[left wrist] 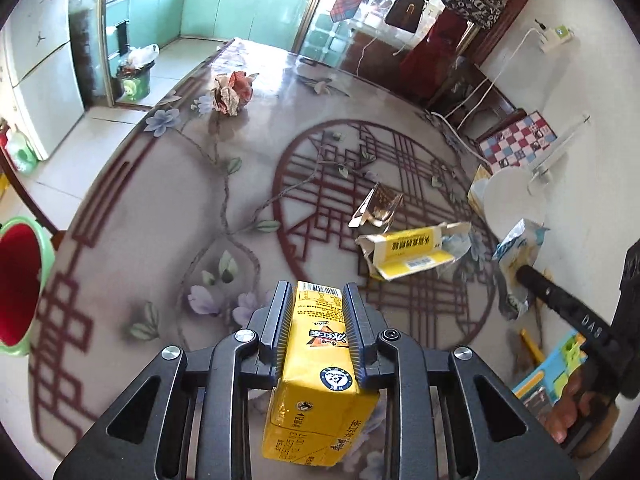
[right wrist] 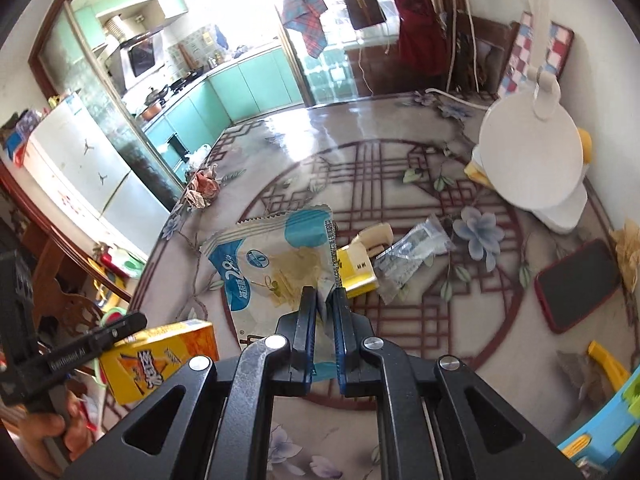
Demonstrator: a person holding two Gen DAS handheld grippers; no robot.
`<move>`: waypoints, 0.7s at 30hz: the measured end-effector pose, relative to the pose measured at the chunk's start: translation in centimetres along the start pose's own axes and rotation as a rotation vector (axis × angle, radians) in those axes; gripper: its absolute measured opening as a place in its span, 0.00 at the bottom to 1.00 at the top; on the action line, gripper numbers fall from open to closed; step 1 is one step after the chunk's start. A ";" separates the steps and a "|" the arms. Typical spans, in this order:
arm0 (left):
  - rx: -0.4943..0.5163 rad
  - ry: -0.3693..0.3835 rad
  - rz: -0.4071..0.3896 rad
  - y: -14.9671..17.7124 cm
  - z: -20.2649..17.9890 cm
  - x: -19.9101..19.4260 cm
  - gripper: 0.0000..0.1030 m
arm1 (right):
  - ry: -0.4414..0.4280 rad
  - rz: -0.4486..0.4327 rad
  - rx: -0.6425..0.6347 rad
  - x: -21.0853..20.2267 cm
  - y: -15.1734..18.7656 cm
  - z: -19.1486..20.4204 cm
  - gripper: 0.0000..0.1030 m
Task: Collect trash
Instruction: 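Carry yellow carton and white wrapper over the red bucket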
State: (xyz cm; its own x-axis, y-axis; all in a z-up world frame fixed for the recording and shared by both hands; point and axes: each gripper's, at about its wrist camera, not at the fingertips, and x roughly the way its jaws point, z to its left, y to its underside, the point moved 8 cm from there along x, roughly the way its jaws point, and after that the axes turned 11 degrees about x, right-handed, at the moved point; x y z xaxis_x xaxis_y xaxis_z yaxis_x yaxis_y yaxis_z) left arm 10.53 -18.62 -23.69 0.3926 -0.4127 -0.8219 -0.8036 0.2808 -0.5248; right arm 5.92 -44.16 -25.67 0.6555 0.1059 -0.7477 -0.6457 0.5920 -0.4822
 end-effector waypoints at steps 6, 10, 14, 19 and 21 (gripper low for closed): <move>0.055 -0.053 -0.058 0.2 0.3 -2.9 0.24 | -0.008 -0.010 -0.005 -1.2 0.3 0.3 0.06; 0.056 -0.076 -0.109 -0.6 0.8 -5.2 0.24 | -0.034 -0.037 -0.042 -2.3 0.1 2.0 0.06; 0.034 -0.091 -0.149 -1.3 1.8 -6.9 0.24 | -0.052 -0.066 -0.098 -3.4 -0.1 4.4 0.06; 0.018 -0.120 -0.181 -1.5 3.2 -8.4 0.24 | -0.064 -0.095 -0.151 -4.4 -0.4 7.2 0.06; 0.008 -0.125 -0.188 -1.5 3.7 -8.7 0.24 | -0.073 -0.095 -0.165 -4.5 -0.3 8.2 0.06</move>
State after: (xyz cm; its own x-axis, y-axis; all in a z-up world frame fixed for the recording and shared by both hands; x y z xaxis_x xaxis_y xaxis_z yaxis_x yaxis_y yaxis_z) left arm 9.94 -12.19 -16.57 0.5876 -0.3480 -0.7305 -0.7078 0.2165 -0.6725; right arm 6.32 -38.27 -18.41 0.7396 0.1170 -0.6628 -0.6308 0.4642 -0.6218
